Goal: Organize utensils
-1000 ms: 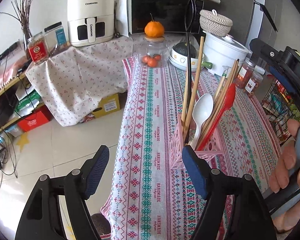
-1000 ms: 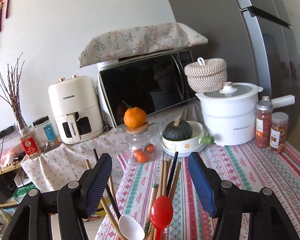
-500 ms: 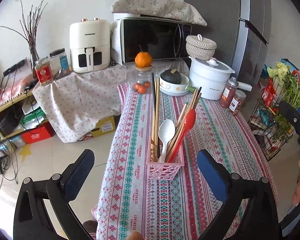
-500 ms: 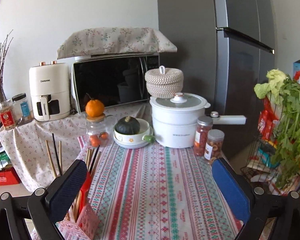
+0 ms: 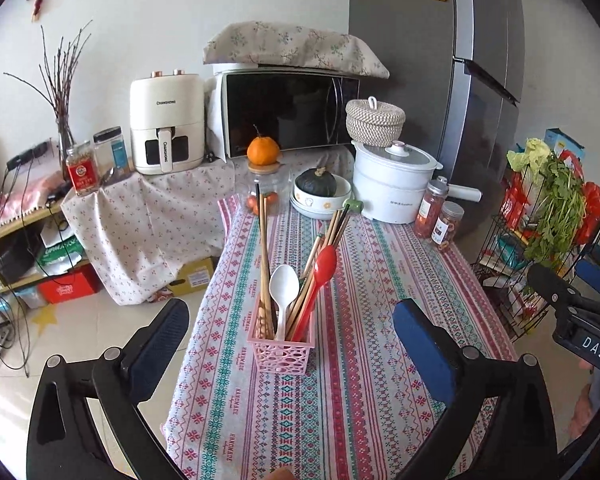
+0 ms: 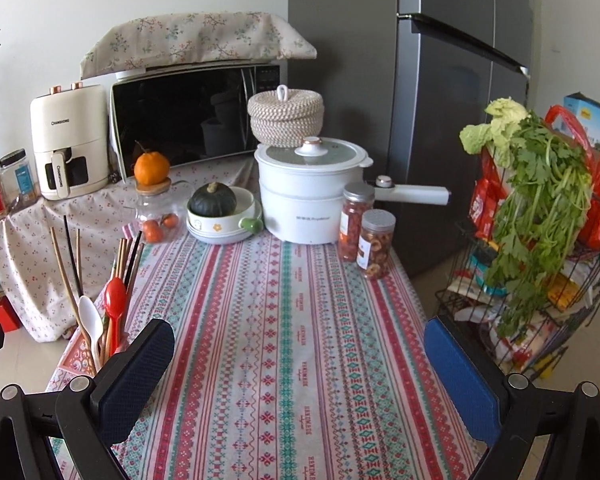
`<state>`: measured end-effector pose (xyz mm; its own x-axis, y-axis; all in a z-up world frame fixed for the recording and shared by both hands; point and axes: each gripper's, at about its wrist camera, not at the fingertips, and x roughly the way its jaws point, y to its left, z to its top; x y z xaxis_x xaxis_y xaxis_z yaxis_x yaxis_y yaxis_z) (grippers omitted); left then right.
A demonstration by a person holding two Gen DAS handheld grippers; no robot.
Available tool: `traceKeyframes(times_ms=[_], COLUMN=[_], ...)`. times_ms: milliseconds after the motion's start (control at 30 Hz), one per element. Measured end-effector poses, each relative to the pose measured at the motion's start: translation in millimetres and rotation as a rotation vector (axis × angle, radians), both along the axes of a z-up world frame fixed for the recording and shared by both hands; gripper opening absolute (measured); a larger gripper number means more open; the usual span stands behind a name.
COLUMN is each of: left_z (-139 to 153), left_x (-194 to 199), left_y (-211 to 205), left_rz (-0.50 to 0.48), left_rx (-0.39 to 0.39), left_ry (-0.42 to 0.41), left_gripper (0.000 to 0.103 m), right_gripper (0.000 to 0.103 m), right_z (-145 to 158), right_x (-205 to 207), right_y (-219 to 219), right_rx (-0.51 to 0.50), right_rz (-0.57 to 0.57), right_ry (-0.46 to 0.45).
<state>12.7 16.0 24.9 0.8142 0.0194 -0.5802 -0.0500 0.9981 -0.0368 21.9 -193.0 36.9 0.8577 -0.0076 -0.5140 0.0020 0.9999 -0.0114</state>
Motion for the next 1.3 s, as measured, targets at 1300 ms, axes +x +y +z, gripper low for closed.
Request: traceKeyframes(times_ms=[1300], left_z=[-4], left_x=[-1], left_y=[-16], left_rz=[-0.015], left_rx=[0.036], left_ry=[-0.012], left_gripper=[0.103], right_gripper=[0.103], right_z=[-6], right_x=[6], right_y=[8], right_rx=[-0.001], right_rz=[0.008], right_ry=[0.036])
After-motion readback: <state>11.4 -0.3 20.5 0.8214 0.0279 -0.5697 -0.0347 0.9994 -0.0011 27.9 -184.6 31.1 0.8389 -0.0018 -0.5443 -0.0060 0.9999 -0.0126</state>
